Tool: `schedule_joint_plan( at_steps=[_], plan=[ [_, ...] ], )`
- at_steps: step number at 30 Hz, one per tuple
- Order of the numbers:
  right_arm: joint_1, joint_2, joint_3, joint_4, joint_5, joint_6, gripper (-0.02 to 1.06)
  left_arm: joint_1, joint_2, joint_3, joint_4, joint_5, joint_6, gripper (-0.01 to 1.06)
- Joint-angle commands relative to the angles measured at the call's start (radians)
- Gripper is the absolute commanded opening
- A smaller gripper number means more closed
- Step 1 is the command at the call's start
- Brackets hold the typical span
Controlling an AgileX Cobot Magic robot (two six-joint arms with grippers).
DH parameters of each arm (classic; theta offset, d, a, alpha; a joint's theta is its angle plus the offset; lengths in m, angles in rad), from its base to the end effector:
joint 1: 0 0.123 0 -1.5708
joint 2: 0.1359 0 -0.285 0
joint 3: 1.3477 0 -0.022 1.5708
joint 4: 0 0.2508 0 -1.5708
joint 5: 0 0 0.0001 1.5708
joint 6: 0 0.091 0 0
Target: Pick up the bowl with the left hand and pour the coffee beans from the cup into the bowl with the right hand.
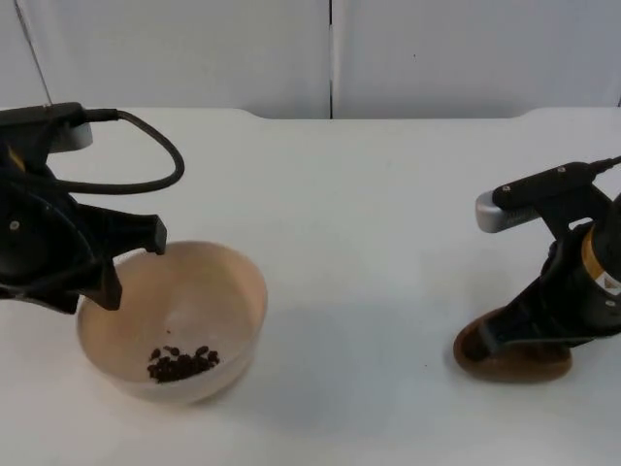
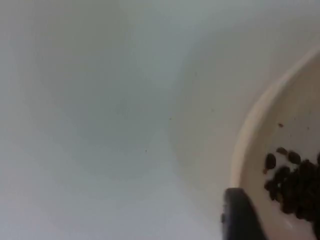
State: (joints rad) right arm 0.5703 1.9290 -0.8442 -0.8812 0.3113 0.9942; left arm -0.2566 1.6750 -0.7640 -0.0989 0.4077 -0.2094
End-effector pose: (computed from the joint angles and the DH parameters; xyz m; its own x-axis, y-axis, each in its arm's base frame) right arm 0.2824 0.1555 0.0927 -0.8389 -0.3801 -0.3895 -0.3408 0.9249 -0.1685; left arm 0.2744 -0.0757 0.1450 -0.9495 -0.0564 -0.3086 -0.0152 0.9908 -0.1342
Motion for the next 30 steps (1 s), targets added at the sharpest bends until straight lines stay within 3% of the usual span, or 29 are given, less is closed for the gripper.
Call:
schedule_joint_plan(
  at_steps=[1,4,7,8,12,15,23,30],
  plan=[
    [-0.004,0.003,0.001,0.000,0.006,0.007,0.00,0.002,0.000,0.003,0.011,-0.005,-0.005,0.54],
    [-0.004,0.003,0.001,0.000,0.004,0.007,0.09,0.002,0.000,0.003,0.011,-0.007,-0.005,0.62],
    [-0.004,-0.003,0.001,0.000,0.004,0.011,0.33,0.002,0.000,0.003,0.011,-0.011,-0.005,0.66],
    [-0.004,-0.003,0.001,0.000,0.004,0.011,0.33,0.002,0.000,0.003,0.011,-0.011,-0.005,0.66],
    [-0.004,-0.003,0.001,0.000,0.002,0.033,0.64,0.002,-0.010,0.003,0.012,-0.018,-0.005,0.66],
    [-0.004,-0.003,0.001,0.000,0.000,0.033,0.70,0.002,-0.030,0.003,0.014,-0.024,-0.005,0.66],
    [-0.002,-0.171,0.001,0.013,0.015,0.034,0.71,0.002,-0.168,0.003,0.014,-0.021,-0.005,0.66],
    [0.000,-0.443,0.001,0.116,0.046,-0.122,0.71,0.002,-0.368,0.003,0.012,-0.003,-0.005,0.66]
  ],
)
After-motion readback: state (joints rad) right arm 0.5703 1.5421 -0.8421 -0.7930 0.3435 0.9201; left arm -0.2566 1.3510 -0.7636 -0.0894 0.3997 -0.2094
